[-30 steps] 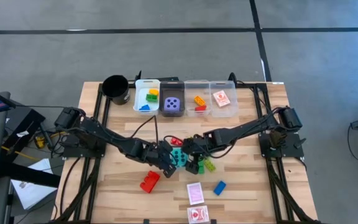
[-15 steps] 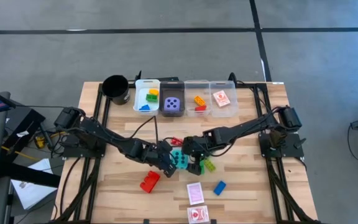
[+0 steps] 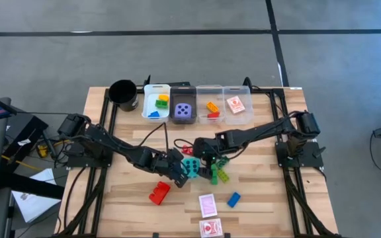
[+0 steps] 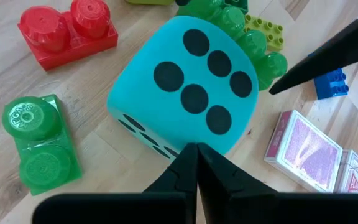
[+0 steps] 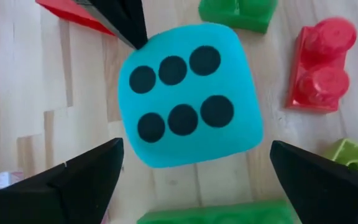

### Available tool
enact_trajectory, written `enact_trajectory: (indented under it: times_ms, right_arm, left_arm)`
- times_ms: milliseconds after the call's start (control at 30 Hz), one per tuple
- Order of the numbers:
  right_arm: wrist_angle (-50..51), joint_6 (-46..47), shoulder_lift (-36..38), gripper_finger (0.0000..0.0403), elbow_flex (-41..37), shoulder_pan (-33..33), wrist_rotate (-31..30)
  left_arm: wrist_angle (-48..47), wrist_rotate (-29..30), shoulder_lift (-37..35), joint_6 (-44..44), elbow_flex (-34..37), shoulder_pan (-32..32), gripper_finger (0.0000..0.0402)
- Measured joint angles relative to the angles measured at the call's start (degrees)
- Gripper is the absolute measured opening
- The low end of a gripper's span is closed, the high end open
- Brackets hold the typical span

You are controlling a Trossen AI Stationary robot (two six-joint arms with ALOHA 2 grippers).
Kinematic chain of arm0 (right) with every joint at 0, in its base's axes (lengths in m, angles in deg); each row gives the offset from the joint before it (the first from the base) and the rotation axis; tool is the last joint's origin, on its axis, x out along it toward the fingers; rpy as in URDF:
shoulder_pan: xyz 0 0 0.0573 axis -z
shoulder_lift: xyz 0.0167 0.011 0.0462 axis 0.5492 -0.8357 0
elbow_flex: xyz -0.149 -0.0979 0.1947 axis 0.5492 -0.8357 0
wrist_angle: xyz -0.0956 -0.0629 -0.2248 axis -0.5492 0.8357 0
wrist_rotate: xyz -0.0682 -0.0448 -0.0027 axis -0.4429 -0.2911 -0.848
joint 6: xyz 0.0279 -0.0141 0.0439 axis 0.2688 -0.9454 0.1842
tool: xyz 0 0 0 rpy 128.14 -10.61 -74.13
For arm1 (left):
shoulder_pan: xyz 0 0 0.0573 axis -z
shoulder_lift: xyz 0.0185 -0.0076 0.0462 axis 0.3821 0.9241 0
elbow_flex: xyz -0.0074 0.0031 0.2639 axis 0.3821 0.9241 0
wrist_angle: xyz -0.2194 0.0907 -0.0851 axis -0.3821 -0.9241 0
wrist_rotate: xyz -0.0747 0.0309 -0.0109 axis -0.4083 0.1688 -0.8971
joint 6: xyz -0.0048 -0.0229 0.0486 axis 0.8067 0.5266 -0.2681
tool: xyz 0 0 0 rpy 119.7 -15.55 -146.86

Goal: Pick & Place Toys
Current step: Put the blue dice into the black transparent bin

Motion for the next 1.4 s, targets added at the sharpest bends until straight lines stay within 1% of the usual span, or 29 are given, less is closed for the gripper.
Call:
enact_trajectory:
  times_ms: [133,200,333,467,567,667,800,900,1000,1100,1167,1233,1300,1400]
  right_arm:
    - [-0.83,-5.39,-0.02,0.0398,0.00,-0.44,-0.02]
    - [-2.87,-7.42,-0.02,0.0399,-0.39,-0.98,0.24]
    - [-6.63,-7.34,-0.02,0.0398,-1.60,-2.34,0.13]
    - [-8.30,-7.33,-0.02,0.0399,-2.44,-4.46,-1.11]
    - [-8.77,-6.74,0.25,0.0398,-3.18,-6.39,-4.05]
    - [-12.10,-5.03,2.51,0.0396,-7.12,-8.81,-8.50]
    - [-20.83,-4.06,9.15,0.0398,-15.32,-11.83,-10.95]
    - [-27.82,-0.58,14.62,0.0399,-23.38,-14.29,-18.20]
    - [-40.03,3.07,18.56,0.0399,-30.96,-16.88,-27.31]
    - [-51.59,5.08,19.24,0.0400,-36.99,-18.94,-32.98]
    - [-57.80,5.71,18.12,0.0400,-39.53,-19.70,-34.20]
    - [-62.38,8.89,16.40,0.0400,-40.91,-19.78,-34.46]
    - [-63.62,14.74,13.71,0.0400,-40.81,-19.71,-34.39]
    - [-65.27,25.89,9.58,0.0400,-39.32,-20.10,-34.40]
  left_arm:
    - [-0.02,0.00,0.00,0.00,0.00,0.00,0.0000]
    - [-0.05,-0.05,0.00,0.01,0.00,0.00,0.0000]
    - [-0.17,-0.52,0.00,0.02,-0.02,0.11,0.0000]
    - [-0.20,-1.09,0.00,0.02,-0.04,0.15,0.0000]
    - [-0.22,-1.13,-0.02,0.02,-0.04,0.17,0.0000]
    - [-0.22,-0.53,-0.02,-0.24,-0.04,0.09,0.0000]
    - [0.39,0.65,0.00,-0.31,-0.04,-0.11,0.0000]
    - [1.33,0.67,0.00,-0.31,-0.04,-0.14,0.0000]
    - [3.08,0.57,0.00,-0.37,-0.04,-0.11,0.0000]
    - [4.62,0.74,0.00,-0.37,-0.04,-0.20,0.0000]
    - [5.14,1.79,0.00,-0.40,-0.04,-0.35,0.0000]
    - [5.54,2.57,0.00,-0.39,-0.04,-0.43,0.0000]
    - [5.96,3.03,0.00,-0.39,-0.04,-0.69,0.0000]
    - [5.58,3.02,0.00,-0.46,-0.04,-0.85,0.0000]
